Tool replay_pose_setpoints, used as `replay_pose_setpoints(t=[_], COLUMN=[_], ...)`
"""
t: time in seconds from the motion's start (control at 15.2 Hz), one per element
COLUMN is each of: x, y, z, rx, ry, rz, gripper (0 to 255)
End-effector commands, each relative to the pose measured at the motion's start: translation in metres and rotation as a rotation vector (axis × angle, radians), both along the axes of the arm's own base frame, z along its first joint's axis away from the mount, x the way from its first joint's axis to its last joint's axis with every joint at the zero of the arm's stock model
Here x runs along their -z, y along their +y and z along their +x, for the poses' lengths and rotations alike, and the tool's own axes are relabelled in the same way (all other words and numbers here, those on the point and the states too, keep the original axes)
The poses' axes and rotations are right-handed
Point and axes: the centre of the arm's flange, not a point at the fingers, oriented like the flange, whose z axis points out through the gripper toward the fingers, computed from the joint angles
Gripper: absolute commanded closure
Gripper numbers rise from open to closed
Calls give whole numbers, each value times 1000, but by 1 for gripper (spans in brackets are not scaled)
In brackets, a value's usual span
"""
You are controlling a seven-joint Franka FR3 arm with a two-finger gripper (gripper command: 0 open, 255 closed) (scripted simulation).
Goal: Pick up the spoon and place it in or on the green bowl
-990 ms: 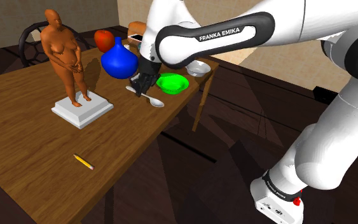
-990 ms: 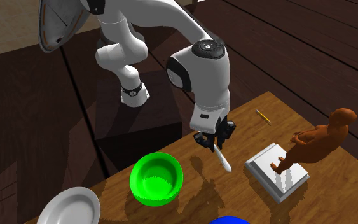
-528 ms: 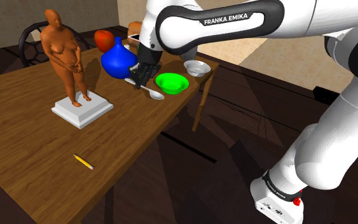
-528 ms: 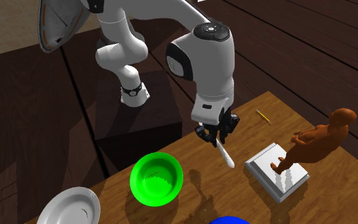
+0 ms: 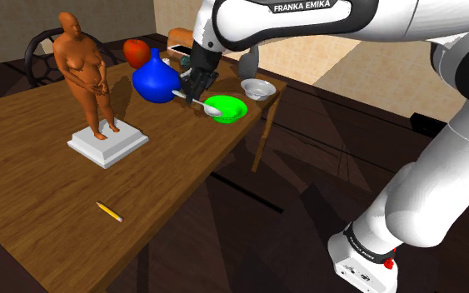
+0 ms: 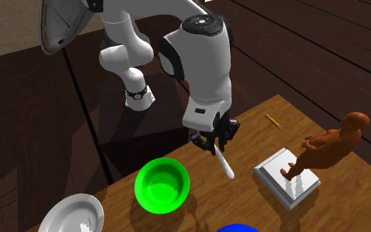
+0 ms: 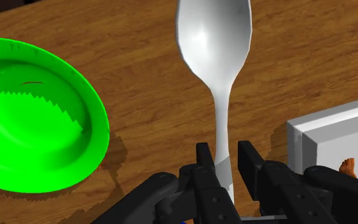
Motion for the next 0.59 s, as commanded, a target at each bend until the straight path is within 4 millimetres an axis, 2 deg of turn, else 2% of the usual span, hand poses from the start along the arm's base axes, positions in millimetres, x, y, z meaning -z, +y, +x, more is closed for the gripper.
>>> replay_pose_setpoints(t=[0.0,0.53], x=[-1,-7], y=[-25,-127], z=[4,31], rx=[-1,-1], ry=[0,0], rz=[0,0], gripper=[255,255])
